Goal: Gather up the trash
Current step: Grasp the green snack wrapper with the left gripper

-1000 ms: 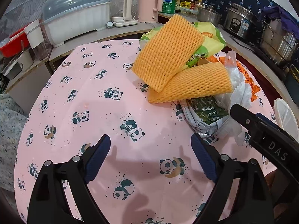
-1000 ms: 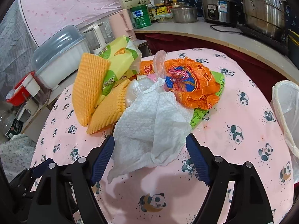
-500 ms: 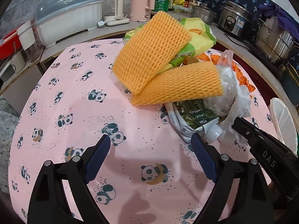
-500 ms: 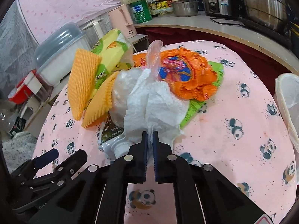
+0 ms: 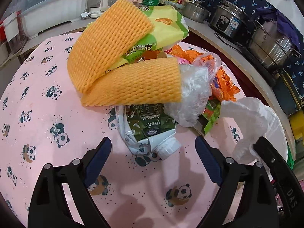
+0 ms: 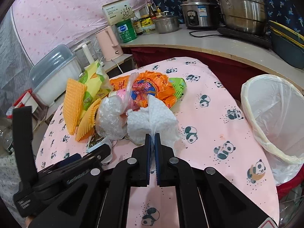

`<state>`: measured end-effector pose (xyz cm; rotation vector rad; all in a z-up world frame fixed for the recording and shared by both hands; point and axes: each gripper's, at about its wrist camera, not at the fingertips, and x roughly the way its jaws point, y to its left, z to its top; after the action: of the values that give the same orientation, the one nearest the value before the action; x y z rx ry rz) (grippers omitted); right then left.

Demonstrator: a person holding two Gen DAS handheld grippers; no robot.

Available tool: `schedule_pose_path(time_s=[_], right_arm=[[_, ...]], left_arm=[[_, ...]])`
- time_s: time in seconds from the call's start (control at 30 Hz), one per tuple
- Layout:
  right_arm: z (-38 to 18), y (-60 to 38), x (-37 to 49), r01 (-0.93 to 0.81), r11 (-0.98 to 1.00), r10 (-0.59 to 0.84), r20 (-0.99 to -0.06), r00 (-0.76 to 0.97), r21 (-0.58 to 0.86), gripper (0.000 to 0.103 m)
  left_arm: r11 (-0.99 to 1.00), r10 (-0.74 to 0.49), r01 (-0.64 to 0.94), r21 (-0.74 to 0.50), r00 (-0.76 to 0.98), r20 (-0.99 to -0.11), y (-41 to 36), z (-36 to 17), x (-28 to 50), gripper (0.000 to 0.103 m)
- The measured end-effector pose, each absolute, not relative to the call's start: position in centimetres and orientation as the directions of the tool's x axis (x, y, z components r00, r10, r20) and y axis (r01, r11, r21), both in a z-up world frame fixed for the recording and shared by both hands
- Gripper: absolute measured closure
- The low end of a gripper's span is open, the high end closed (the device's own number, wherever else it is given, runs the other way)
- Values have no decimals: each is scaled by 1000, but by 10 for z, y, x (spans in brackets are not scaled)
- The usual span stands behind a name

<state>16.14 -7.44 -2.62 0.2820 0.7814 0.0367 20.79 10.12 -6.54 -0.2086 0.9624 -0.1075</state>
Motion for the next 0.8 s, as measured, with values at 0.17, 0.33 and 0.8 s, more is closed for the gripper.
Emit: schedule_pose_path(time_s=[0.17, 0.33, 0.8], right_arm=[[-25, -81, 162, 78, 962, 129, -684, 718, 263, 98], [-31, -87, 162, 85, 958, 135, -690, 711, 275, 98], [-21, -93, 142, 91, 951, 139, -672, 728, 295, 98]], left_arm=[[977, -162, -26, -212, 557, -815, 99, -73, 224, 27], [985, -135, -17, -174, 559, -818, 96, -75, 227, 40], [984, -160, 26, -176, 560, -813, 81, -57, 178, 43]])
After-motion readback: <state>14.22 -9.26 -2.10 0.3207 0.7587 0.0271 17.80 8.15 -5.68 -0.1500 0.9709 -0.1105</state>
